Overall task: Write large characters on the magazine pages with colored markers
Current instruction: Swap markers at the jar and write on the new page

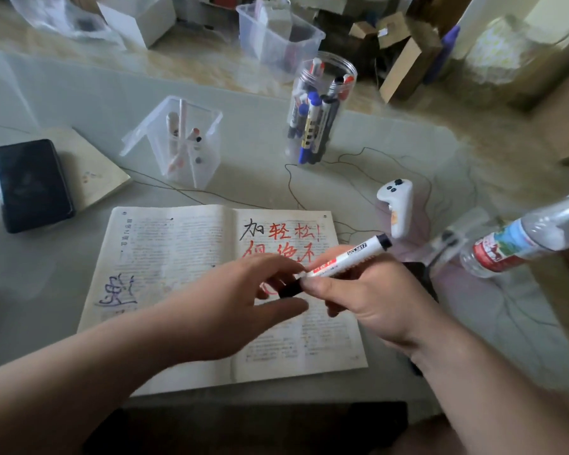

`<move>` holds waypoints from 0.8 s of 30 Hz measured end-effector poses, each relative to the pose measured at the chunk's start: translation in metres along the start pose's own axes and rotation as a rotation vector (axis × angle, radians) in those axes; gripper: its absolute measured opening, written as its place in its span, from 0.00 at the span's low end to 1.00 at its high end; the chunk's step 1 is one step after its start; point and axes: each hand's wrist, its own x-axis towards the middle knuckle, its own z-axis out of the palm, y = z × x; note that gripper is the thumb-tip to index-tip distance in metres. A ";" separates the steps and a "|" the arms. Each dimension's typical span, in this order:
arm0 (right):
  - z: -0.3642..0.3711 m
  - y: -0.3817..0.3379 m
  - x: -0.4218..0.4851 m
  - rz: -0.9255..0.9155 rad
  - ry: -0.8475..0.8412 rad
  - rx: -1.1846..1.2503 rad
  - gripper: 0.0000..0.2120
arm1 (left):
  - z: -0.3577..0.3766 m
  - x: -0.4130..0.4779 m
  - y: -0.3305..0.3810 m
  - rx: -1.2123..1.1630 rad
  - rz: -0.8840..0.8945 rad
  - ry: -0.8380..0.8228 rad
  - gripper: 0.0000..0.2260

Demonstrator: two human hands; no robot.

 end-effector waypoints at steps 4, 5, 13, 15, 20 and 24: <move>0.004 0.011 0.005 -0.049 -0.067 0.287 0.04 | 0.006 0.005 0.004 -0.088 -0.022 0.003 0.05; 0.003 0.012 0.005 -0.047 -0.071 0.343 0.06 | 0.006 0.006 0.003 -0.123 -0.023 -0.002 0.06; 0.010 0.024 0.008 -0.246 -0.063 -0.008 0.05 | 0.003 0.005 -0.016 -0.291 -0.010 -0.119 0.07; 0.013 0.026 0.007 -0.232 -0.087 0.027 0.04 | 0.004 0.004 -0.017 -0.274 -0.006 -0.138 0.14; 0.014 0.024 0.011 -0.150 -0.140 0.212 0.03 | 0.003 0.006 -0.012 -0.258 -0.004 -0.159 0.13; 0.011 0.020 0.012 -0.106 -0.187 0.326 0.04 | 0.009 0.009 -0.019 -0.383 0.001 -0.123 0.20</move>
